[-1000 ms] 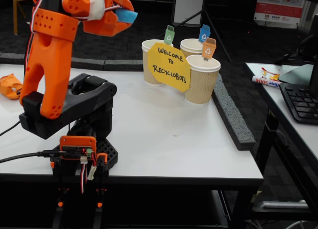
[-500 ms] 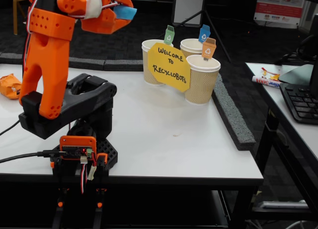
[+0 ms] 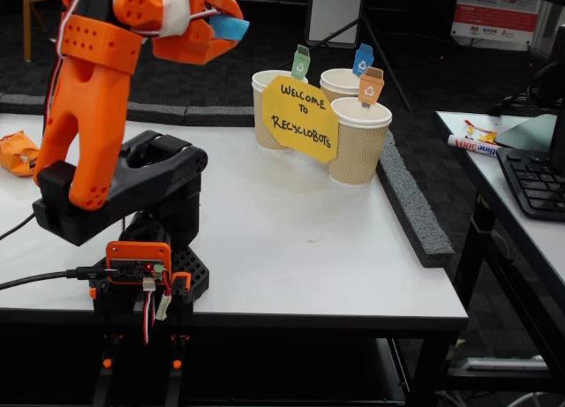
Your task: Sort rubbish by color.
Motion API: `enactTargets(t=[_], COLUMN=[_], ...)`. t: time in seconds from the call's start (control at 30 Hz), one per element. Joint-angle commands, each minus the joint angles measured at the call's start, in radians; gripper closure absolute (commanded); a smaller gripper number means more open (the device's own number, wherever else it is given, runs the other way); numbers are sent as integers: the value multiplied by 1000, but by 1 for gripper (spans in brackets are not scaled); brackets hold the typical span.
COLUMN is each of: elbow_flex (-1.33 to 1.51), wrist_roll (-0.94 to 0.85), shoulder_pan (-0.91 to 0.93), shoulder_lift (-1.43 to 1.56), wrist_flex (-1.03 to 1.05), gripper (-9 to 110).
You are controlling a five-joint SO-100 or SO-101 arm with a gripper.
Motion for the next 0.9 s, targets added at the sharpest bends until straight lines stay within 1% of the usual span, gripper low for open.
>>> enactTargets(t=[0.0, 0.23, 0.47, 0.87], elbow_flex=[-9, -86, -264, -666], wrist_roll=[-18, -18, -18, -20], shoulder_pan=[25, 34, 40, 43], shoulder_lift=[-138, -456, -756, -1233], wrist_flex=[-92, -239, -376, -430], gripper=[101, 101, 101, 101])
